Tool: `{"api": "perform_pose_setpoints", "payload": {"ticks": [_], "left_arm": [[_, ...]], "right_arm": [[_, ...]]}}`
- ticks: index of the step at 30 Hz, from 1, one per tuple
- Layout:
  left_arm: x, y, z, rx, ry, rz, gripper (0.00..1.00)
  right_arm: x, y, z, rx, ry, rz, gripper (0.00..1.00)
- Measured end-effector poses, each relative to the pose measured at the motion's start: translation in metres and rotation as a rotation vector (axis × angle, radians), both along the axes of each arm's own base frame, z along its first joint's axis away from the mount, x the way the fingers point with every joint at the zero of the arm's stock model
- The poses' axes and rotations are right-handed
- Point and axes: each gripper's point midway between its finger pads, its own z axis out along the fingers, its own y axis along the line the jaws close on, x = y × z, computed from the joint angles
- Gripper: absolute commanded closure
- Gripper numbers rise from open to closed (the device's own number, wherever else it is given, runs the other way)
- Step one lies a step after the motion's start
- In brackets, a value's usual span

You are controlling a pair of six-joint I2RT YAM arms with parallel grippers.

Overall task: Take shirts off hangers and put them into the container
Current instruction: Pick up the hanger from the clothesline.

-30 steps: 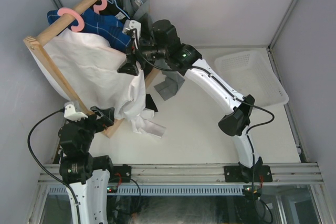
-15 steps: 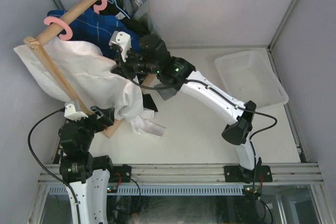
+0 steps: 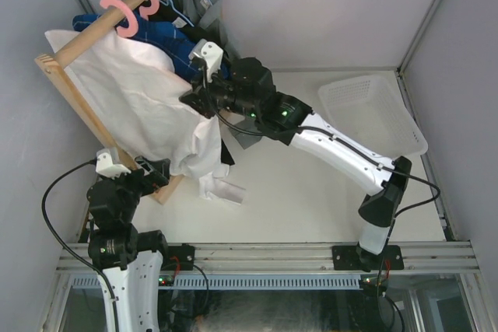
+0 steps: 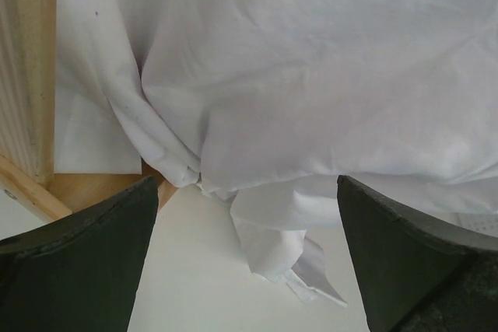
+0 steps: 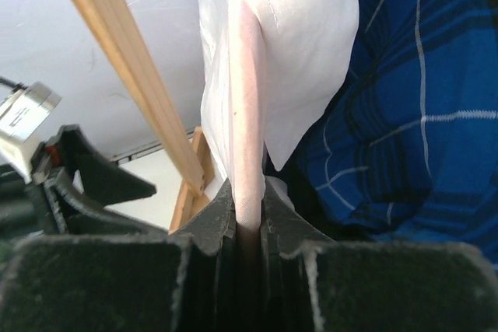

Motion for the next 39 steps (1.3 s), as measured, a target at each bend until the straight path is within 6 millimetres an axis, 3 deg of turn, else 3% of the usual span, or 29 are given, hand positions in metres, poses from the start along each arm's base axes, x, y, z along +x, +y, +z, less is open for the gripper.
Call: {"api": "perform_pose_setpoints", "payload": {"ticks": [3, 11, 19, 24, 29, 35, 39], "left_arm": [[0.0, 0.0, 0.0, 0.0, 0.0, -0.002, 0.0], [-0.002, -0.005, 0.002, -0.002, -0.012, -0.026, 0.0], [-0.012, -0.024, 0.011, -0.027, -0.058, -0.128, 0.0], [-0.022, -0.053, 0.025, -0.12, -0.092, -0.268, 0.0], [-0.031, -0.079, 0.056, -0.187, -0.104, -0.42, 0.01], [-0.045, -0.101, 0.128, -0.174, -0.191, -0.571, 0.0], [-0.054, -0.111, 0.145, -0.169, -0.22, -0.644, 0.0]], "right_arm": [[-0.011, -0.015, 0.0, 0.007, 0.04, 0.03, 1.0], [-0.055, -0.096, -0.034, -0.034, 0.112, 0.061, 1.0], [-0.074, -0.178, -0.135, -0.155, 0.271, -0.029, 1.0], [-0.096, -0.206, -0.167, -0.219, 0.343, -0.034, 1.0], [-0.121, -0.23, -0.16, -0.191, 0.323, -0.033, 1.0], [-0.133, -0.275, -0.103, -0.007, 0.187, -0.18, 1.0], [-0.154, -0.307, -0.074, 0.1, 0.118, -0.236, 1.0]]}}
